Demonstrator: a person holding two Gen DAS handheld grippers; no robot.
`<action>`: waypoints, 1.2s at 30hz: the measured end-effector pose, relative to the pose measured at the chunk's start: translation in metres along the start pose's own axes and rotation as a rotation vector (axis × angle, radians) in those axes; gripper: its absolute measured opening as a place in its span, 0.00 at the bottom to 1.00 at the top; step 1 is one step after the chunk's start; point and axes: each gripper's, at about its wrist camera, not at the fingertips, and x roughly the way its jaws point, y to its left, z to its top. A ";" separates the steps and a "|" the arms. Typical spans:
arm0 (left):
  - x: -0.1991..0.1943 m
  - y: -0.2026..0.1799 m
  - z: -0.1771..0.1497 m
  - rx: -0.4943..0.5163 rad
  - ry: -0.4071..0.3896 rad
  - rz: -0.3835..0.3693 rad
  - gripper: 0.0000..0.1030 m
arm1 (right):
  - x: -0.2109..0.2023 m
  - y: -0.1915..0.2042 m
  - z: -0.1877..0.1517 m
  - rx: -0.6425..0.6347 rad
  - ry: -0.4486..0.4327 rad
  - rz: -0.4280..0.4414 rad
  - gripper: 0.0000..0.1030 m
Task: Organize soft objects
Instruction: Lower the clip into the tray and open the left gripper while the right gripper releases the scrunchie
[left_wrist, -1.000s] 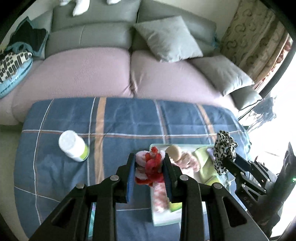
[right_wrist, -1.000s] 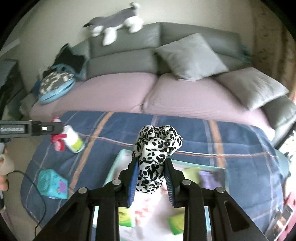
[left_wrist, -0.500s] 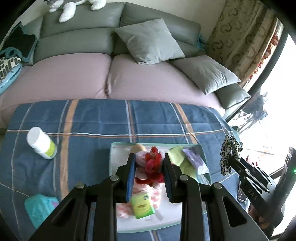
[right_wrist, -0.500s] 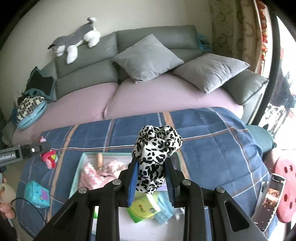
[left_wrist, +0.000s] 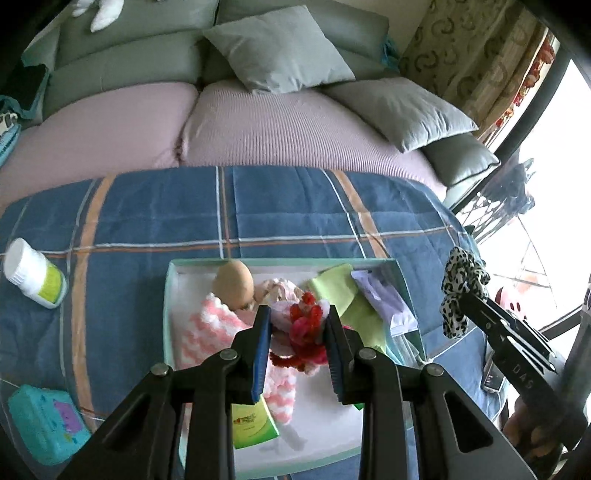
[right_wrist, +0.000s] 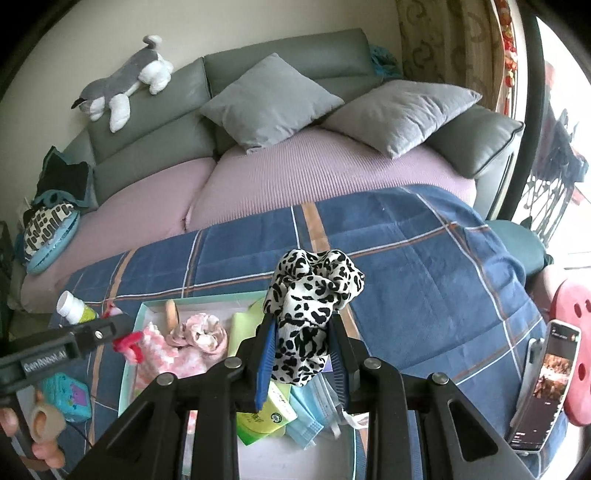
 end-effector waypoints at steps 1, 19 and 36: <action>0.005 -0.001 -0.002 0.005 0.010 0.002 0.28 | 0.003 0.000 0.000 0.004 0.005 0.002 0.28; 0.032 0.016 -0.017 -0.023 0.070 0.022 0.28 | 0.045 0.049 -0.012 -0.093 0.112 0.067 0.29; 0.053 0.020 -0.025 -0.034 0.128 0.007 0.28 | 0.066 0.059 -0.015 -0.110 0.192 0.057 0.29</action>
